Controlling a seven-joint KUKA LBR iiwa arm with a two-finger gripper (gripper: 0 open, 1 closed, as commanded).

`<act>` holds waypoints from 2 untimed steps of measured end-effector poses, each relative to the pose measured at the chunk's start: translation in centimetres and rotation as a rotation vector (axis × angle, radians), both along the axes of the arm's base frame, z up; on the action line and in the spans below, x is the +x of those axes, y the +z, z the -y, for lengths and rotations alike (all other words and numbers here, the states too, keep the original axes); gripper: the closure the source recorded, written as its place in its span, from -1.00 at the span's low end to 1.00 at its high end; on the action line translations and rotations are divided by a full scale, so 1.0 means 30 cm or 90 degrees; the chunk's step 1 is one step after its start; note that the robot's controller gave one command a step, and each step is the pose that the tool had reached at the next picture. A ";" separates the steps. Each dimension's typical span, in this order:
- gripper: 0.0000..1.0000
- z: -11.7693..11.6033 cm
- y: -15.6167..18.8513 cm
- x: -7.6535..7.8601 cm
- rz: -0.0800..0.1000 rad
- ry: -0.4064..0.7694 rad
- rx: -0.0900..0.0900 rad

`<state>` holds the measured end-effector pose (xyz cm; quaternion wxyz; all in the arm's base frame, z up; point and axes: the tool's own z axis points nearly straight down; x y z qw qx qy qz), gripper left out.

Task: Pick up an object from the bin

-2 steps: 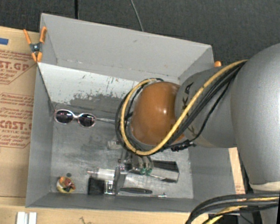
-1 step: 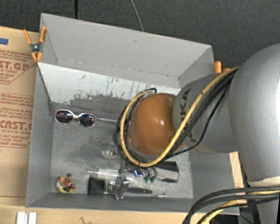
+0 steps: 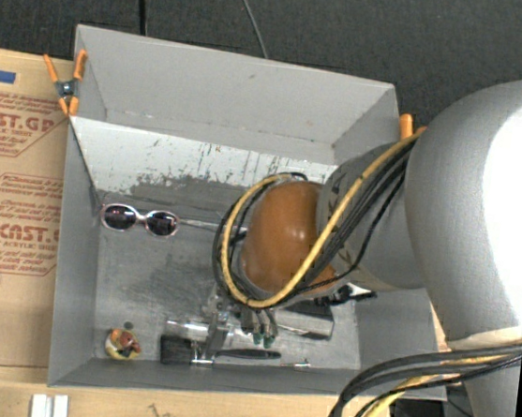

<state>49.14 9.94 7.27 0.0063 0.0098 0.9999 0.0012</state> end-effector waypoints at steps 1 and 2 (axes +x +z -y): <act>1.00 0.000 0.000 0.000 0.000 0.001 0.000; 1.00 0.000 0.009 -0.003 -0.002 0.001 0.000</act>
Offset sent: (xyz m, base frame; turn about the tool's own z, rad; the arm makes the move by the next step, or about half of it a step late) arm -0.0002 0.0000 0.0443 0.0000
